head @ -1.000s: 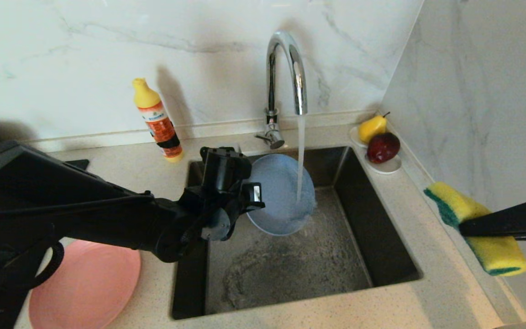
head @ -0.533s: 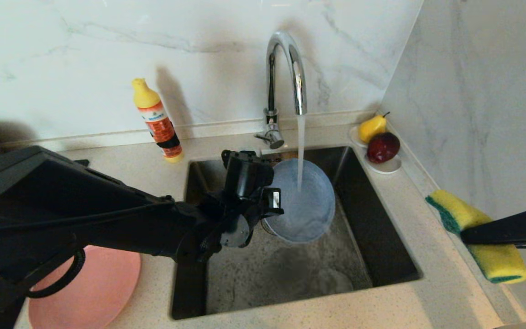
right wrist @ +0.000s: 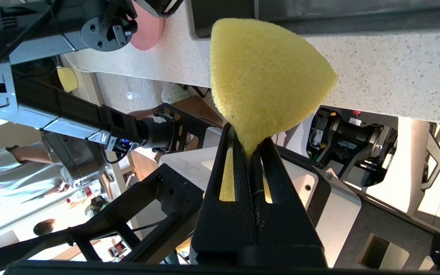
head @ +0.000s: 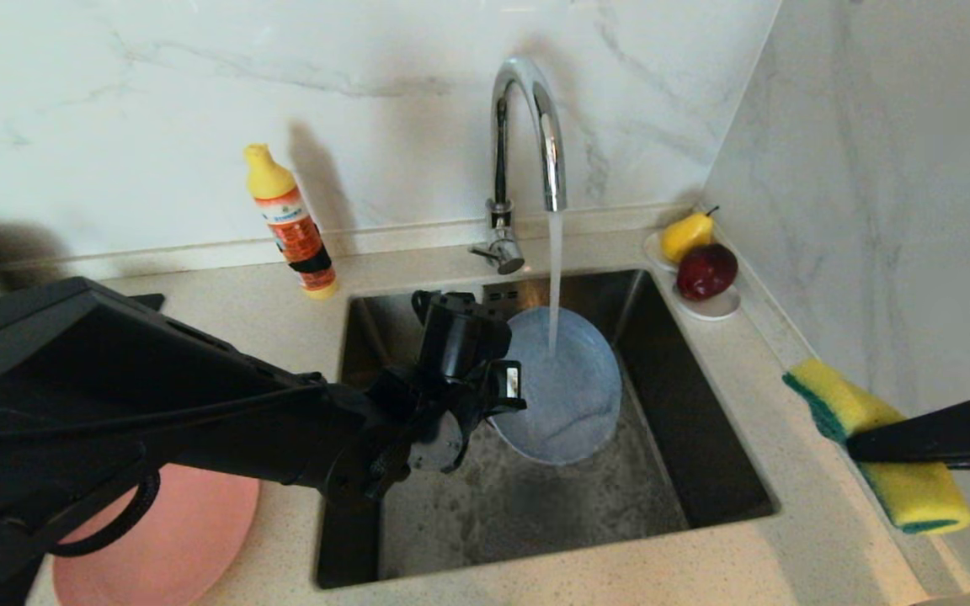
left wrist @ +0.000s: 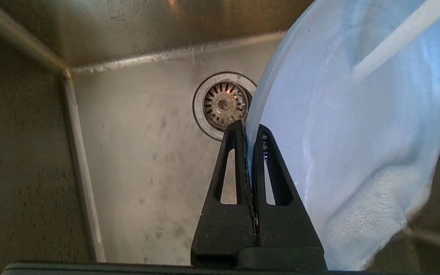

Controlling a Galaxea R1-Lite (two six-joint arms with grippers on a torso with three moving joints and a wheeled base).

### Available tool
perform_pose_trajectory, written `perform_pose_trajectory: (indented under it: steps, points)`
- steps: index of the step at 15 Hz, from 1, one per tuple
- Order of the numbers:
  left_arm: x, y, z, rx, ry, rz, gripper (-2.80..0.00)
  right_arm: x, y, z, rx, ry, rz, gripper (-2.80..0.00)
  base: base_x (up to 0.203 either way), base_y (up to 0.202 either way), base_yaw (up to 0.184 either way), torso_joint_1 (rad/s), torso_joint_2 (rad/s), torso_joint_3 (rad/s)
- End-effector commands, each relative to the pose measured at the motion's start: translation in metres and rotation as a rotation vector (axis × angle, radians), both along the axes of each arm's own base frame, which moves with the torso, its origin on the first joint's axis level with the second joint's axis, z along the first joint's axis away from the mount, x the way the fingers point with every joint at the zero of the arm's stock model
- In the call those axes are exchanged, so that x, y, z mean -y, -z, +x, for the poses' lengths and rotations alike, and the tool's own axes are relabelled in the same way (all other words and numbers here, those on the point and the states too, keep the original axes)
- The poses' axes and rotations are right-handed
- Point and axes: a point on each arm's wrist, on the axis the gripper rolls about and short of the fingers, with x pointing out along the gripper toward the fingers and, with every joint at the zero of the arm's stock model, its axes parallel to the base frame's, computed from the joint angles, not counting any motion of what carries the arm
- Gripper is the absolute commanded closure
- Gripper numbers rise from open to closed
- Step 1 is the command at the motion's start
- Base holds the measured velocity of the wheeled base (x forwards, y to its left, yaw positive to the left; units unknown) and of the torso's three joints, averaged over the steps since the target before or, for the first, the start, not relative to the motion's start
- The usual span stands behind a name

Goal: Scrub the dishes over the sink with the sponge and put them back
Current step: Rinse the plate

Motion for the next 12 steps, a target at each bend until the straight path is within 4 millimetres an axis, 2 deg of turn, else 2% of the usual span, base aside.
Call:
perform_pose_trajectory:
  steps: [1,4,8,12]
  points:
    - [-0.007,0.001,0.000,-0.001,-0.020,0.002,0.00,-0.001,0.002,0.001,-0.008,-0.001,0.003,0.00,0.000,0.000,0.000,0.000,0.00,0.000]
    - [-0.040,-0.016,0.000,0.022,-0.085,-0.005,0.00,-0.002,0.003,0.004,-0.011,-0.001,0.002,0.00,0.000,0.000,0.000,0.000,0.00,0.000]
    - [-0.089,-0.051,-0.016,0.096,-0.189,0.044,0.00,-0.004,0.010,0.007,-0.037,-0.005,-0.014,0.00,0.000,0.000,0.000,0.000,0.00,0.000]
    - [-0.127,-0.061,-0.030,0.148,-0.305,0.177,0.00,-0.006,0.016,0.010,-0.060,-0.005,-0.029,0.00,0.000,0.000,0.000,0.000,0.00,0.000]
